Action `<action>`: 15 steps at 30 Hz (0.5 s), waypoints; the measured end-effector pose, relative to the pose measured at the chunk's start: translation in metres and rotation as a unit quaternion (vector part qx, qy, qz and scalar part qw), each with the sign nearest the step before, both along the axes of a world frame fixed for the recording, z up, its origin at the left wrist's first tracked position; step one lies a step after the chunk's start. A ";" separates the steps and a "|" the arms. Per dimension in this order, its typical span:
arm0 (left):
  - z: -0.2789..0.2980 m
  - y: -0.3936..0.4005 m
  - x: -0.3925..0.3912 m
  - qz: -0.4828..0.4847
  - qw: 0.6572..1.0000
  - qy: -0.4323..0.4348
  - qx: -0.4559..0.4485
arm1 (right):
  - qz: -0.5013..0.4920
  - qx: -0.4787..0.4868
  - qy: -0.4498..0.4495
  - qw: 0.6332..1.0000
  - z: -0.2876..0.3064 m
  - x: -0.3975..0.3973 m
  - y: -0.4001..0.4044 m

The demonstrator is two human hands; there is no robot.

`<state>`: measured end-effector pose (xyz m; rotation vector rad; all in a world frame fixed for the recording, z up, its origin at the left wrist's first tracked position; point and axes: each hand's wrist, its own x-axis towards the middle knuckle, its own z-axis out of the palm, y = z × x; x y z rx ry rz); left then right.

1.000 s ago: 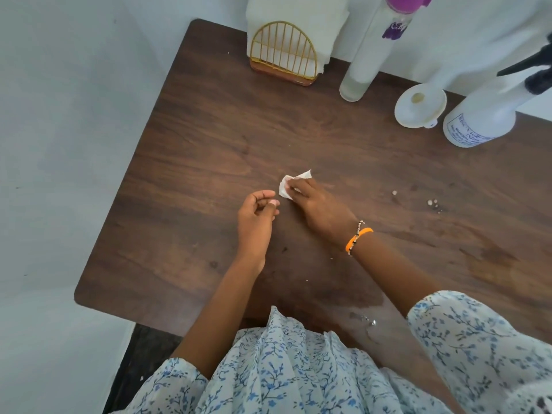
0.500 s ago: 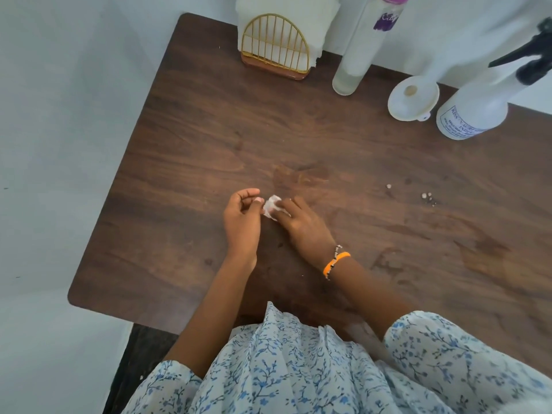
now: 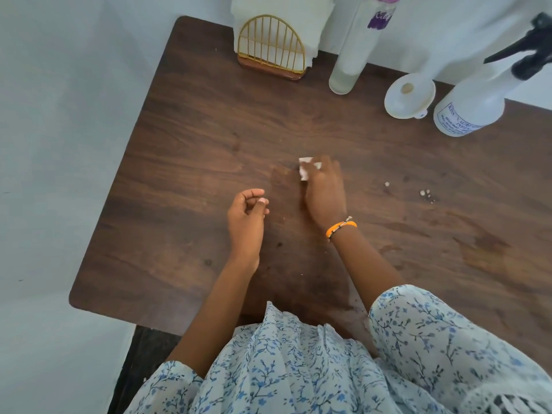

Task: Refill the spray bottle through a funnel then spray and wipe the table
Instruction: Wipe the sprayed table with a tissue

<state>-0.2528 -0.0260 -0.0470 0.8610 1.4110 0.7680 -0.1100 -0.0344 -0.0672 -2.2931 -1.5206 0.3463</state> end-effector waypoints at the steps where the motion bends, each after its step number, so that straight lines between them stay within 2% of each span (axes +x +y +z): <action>1: 0.000 0.001 -0.001 0.005 1.000 0.001 0.002 | 0.054 0.008 -0.001 0.999 0.000 -0.011 -0.002; 5: 0.001 0.005 -0.003 0.022 1.000 0.001 0.022 | 0.264 0.007 -0.043 0.963 -0.001 -0.041 -0.036; 8: 0.002 0.007 -0.005 0.024 0.999 0.004 0.029 | 0.327 0.012 -0.103 0.939 0.001 -0.028 -0.048; 11: 0.003 0.005 -0.003 0.015 1.000 0.006 0.023 | 0.283 0.017 -0.114 0.952 -0.002 -0.001 -0.033; 15: 0.005 0.001 -0.001 0.003 0.999 0.007 0.034 | 0.076 -0.035 -0.066 0.994 -0.002 0.021 -0.021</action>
